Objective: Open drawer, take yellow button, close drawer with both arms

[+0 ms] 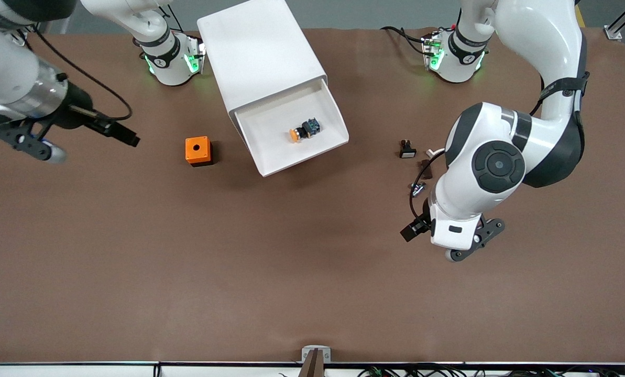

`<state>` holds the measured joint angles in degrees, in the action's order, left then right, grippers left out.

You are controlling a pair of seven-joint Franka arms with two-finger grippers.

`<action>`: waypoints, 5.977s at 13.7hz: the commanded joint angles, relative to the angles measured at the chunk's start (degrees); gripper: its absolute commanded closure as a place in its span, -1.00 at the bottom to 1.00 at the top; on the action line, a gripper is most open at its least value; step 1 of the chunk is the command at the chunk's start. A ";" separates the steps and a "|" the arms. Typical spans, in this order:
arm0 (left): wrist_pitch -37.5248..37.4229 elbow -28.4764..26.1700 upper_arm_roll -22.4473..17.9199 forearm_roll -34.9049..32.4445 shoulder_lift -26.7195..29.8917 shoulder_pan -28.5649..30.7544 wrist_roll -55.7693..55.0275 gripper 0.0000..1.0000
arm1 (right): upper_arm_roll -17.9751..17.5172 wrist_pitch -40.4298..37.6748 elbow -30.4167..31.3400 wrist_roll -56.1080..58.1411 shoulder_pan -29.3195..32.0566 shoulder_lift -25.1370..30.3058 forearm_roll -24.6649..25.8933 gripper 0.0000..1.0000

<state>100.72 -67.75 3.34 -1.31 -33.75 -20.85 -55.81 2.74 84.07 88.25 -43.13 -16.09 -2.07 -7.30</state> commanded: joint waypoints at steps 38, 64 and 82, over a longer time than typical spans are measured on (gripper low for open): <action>0.71 -1.68 1.23 -1.06 1.40 0.82 0.53 -0.99 | 0.69 30.45 6.59 -64.63 -38.22 -17.88 6.50 -0.86; 0.71 -2.82 6.77 4.56 -0.27 0.20 0.53 -0.99 | 0.87 28.96 3.95 -58.57 -35.59 -18.49 5.54 0.99; 5.80 -3.79 6.60 -0.09 -2.73 -11.04 -14.56 -0.99 | 1.31 3.20 -2.03 -1.12 -6.51 -9.44 5.45 0.99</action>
<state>104.82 -71.42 10.31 0.60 -35.88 -29.69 -66.92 4.90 87.51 85.18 -49.45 -25.24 -12.47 -1.82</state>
